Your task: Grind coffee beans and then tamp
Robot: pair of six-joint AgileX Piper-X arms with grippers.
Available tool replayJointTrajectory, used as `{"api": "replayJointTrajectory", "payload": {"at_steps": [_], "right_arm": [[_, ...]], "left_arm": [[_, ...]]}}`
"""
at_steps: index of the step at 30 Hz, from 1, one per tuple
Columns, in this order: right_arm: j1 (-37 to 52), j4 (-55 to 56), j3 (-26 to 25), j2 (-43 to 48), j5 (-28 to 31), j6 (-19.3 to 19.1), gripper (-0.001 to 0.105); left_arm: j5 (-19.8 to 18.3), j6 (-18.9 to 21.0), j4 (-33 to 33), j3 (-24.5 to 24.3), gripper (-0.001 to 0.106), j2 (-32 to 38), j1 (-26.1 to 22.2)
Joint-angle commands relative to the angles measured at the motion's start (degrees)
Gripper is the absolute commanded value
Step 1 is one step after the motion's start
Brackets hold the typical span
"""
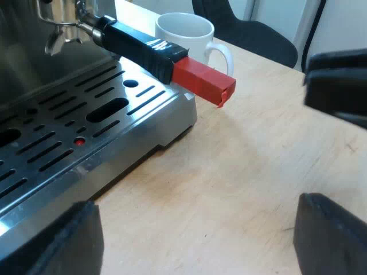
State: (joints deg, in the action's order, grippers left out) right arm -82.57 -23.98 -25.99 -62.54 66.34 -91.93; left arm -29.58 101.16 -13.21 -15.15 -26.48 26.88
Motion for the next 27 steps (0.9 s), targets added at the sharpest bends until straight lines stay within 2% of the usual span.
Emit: {"api": "replayJointTrajectory", "payload": {"at_steps": [1,3,5,8,13,18,25,27], "right_arm": [[-1.3,-0.1,-0.2,1.9,2.9,-2.2,0.042],[-2.1,-0.1,-0.2,3.4,4.2,-4.2,0.059],[-2.3,-0.1,-0.2,4.7,4.2,-5.5,0.066],[-2.3,-0.1,-0.6,6.7,4.2,-6.0,0.065],[-2.3,3.2,-4.6,8.4,4.2,-10.5,0.063],[-2.3,11.1,-10.5,8.3,3.9,-10.3,0.063],[-0.8,17.9,-17.2,8.3,2.5,-10.3,0.063],[1.1,22.3,-19.5,8.2,0.2,-8.5,0.063]], "left_arm": [[-1.1,0.5,1.1,-0.3,0.070,1.3,0.3],[-1.1,0.5,1.1,-0.3,0.070,2.5,0.3],[-1.1,0.5,1.1,-0.3,0.070,3.7,0.3],[-1.1,0.5,1.1,-0.3,0.070,5.1,0.3],[-1.1,0.7,1.1,-0.3,0.071,7.4,0.3],[-1.1,1.3,0.9,-0.3,0.085,9.0,0.3],[-1.1,1.6,0.2,-0.3,0.085,9.2,0.3],[-1.5,1.6,0.2,-0.3,0.085,9.2,0.3]]}}
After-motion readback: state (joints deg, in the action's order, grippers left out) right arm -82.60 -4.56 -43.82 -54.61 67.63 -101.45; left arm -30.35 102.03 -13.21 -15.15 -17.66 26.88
